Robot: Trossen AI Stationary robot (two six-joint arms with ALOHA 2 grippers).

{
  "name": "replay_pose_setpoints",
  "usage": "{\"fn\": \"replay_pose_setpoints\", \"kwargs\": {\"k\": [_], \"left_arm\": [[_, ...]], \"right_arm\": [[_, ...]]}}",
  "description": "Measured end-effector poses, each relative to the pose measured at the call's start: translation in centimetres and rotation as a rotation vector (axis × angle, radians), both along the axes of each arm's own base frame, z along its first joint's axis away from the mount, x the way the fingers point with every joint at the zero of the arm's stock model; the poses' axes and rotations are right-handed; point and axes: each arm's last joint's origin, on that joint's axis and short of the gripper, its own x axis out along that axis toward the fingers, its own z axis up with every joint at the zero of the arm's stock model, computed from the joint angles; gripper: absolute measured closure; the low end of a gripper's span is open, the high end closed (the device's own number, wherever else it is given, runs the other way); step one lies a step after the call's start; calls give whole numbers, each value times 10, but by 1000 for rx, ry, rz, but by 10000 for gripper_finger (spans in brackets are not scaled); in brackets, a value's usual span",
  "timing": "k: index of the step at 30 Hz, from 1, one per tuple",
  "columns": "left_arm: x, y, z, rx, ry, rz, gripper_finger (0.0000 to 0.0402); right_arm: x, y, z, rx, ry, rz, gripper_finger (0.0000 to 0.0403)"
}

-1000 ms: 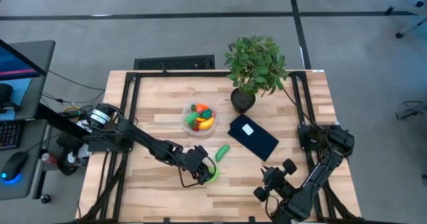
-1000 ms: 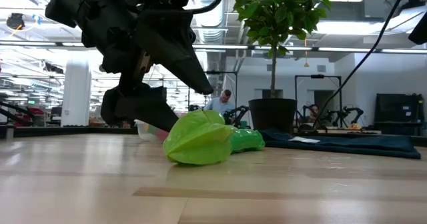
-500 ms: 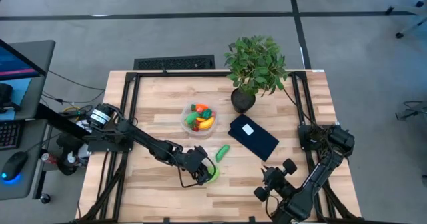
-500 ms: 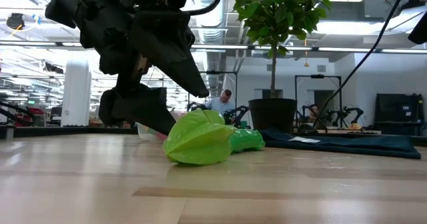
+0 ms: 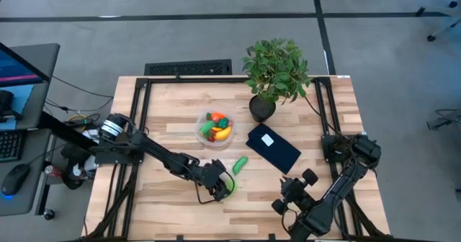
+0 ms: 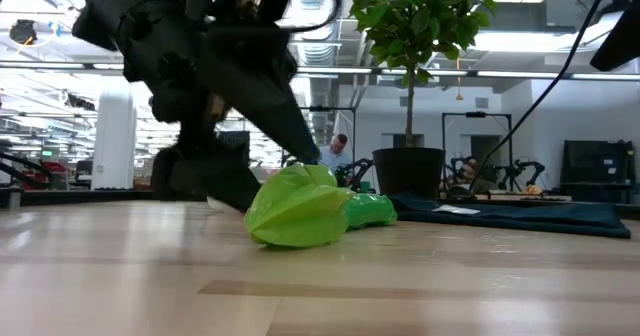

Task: Pick and placing Produce into tupperware
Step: Put the green star fruit into the transparent bin

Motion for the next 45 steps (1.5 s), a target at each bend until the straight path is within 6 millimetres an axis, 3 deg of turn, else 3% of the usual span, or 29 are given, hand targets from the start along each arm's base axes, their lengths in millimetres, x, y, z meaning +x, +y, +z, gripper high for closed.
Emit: {"fn": "replay_pose_setpoints", "kwargs": {"k": [8, 17, 29, 45], "left_arm": [[14, -8, -8, -14, 16, -35, 120], [16, -7, -8, -11, 2, -35, 125], [17, -7, -7, 0, -12, -44, 220], [17, -7, -7, 8, -21, -46, 266]], "right_arm": [[0, -1, -1, -7, 6, 0, 356], [-1, -1, -4, -1, 2, -5, 356], [-1, 0, -4, 11, -9, -5, 356], [1, 2, -6, 36, -28, -5, 356]]}}
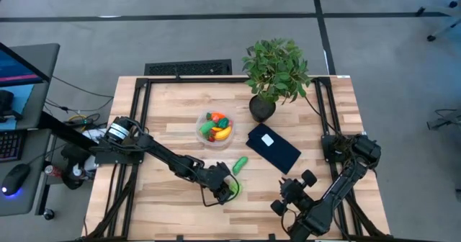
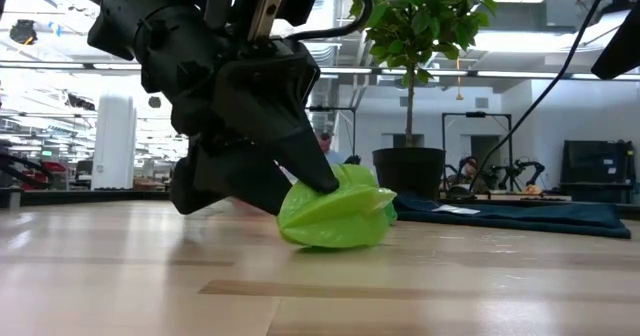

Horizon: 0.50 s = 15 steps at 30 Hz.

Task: Pick and placing Produce into tupperware
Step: Put the green star fruit into the transparent bin

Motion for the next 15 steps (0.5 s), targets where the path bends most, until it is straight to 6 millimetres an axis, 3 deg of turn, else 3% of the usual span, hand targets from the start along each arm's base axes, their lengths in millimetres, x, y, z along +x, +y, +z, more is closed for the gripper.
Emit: {"fn": "replay_pose_setpoints", "kwargs": {"k": [15], "left_arm": [[6, -2, 9, -33, -110, 10, 277]], "right_arm": [[0, 0, 0, 0, 0, 0, 356]]}}
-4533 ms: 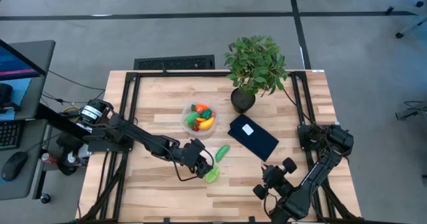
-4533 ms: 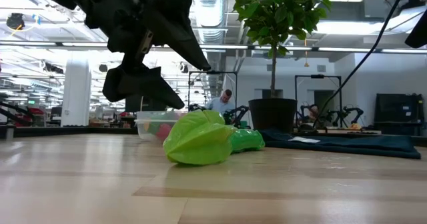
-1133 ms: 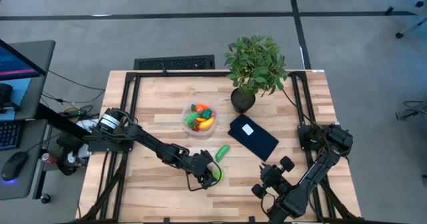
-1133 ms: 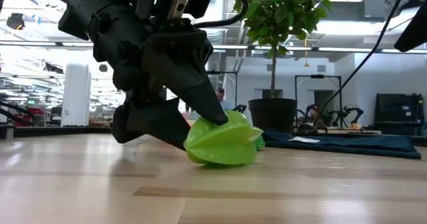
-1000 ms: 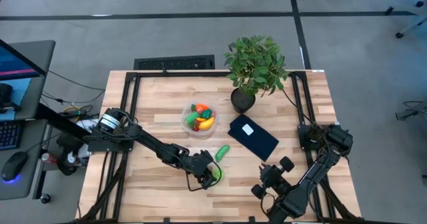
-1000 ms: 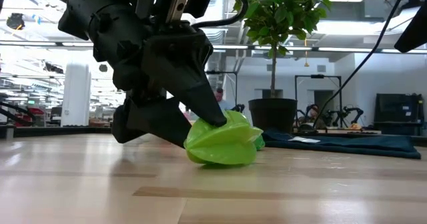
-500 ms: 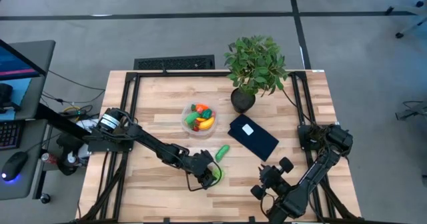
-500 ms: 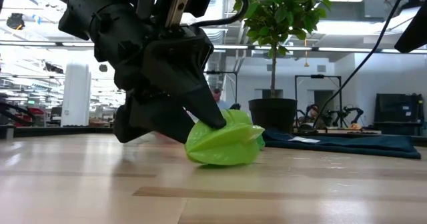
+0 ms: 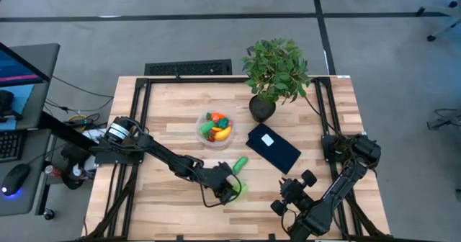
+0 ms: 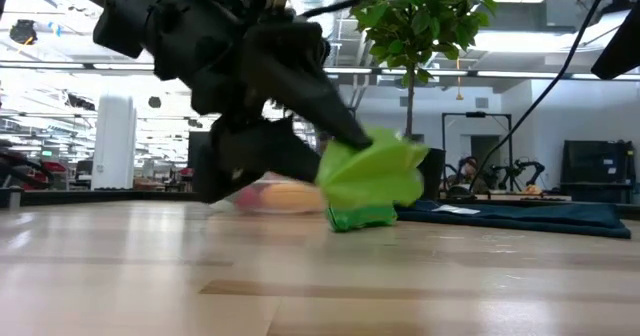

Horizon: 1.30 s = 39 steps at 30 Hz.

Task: Pick and placing Produce into tupperware
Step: Put the green star fruit into the transparent bin

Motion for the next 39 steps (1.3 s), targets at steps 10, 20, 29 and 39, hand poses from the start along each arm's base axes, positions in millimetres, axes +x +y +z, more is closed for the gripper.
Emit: {"fn": "replay_pose_setpoints", "kwargs": {"k": [10, 20, 29, 39], "left_arm": [[12, 11, 16, -21, -166, 21, 277], [13, 28, 47, 36, -285, 24, 277], [5, 57, 81, 164, -309, 40, 278], [-29, 96, 116, 414, -164, 158, 278]], "right_arm": [[0, 0, 0, 5, -1, -1, 356], [0, 1, 0, 14, -6, -1, 356], [1, 1, -1, 16, -7, -1, 356], [1, 2, -1, 24, -13, -1, 356]]}}
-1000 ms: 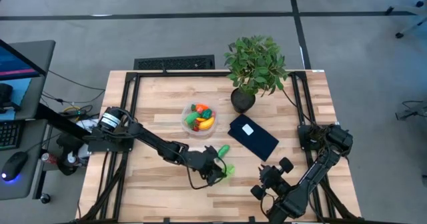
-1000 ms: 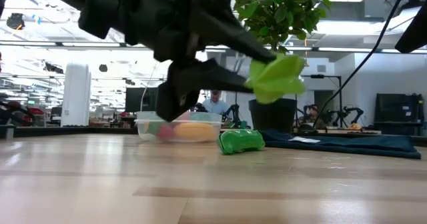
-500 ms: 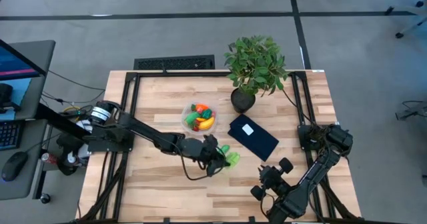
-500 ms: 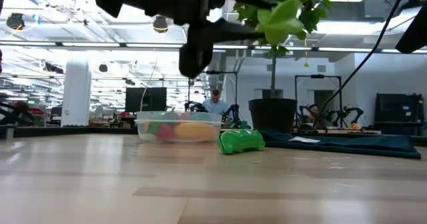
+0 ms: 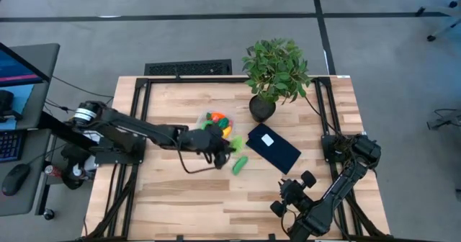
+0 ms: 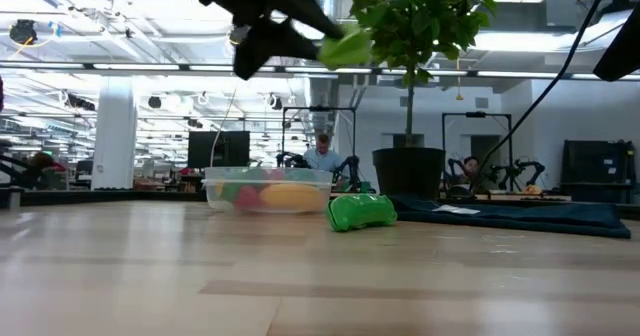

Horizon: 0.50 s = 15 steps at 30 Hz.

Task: Pick and placing Produce into tupperware
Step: Put the green star fruit into the transparent bin

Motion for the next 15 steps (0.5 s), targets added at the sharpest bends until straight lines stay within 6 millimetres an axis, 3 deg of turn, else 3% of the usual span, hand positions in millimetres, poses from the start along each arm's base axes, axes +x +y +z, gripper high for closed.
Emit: {"fn": "replay_pose_setpoints", "kwargs": {"k": [8, 15], "left_arm": [[-31, 30, 11, 131, 179, 170, 278], [-45, 46, 2, 191, 353, 251, 278]], "right_arm": [[0, 0, 0, -1, 1, 1, 356], [1, -1, 0, -3, 4, 0, 356]]}}
